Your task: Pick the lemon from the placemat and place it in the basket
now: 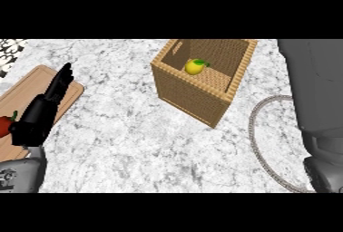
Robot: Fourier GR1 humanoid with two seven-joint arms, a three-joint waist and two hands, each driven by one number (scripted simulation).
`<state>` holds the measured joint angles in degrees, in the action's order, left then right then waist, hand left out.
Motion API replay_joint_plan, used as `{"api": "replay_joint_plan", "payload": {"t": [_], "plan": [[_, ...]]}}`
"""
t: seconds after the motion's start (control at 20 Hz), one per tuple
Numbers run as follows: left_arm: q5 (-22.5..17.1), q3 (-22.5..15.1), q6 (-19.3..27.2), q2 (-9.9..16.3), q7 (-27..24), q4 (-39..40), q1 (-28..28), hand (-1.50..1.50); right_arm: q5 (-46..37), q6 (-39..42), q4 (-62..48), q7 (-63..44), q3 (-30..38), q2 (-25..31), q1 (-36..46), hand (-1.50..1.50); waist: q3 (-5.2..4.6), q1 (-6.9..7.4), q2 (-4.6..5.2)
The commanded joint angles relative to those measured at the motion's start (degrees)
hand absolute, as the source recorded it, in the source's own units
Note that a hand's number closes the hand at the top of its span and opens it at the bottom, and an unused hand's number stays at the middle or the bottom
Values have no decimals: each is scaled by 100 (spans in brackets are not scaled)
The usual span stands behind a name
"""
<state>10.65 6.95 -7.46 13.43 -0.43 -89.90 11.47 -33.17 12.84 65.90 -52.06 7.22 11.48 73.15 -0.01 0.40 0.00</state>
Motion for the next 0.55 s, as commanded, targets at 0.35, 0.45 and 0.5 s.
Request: {"api": "replay_joint_plan", "payload": {"t": [0.35,0.45,0.5], "plan": [[-171,190,-174,175,104,-17,34,0,-195,-1756,776,29,1275,793,-746,-150,5,-90,-15],[-96,185,-126,166,42,168,85,0,-63,-1736,1170,89,1488,968,-1171,-150,6,-149,-19],[6,6,22,-64,-63,-74,-132,0,-54,-1703,1102,84,1579,1143,-1126,-150,4,-85,-18]]}}
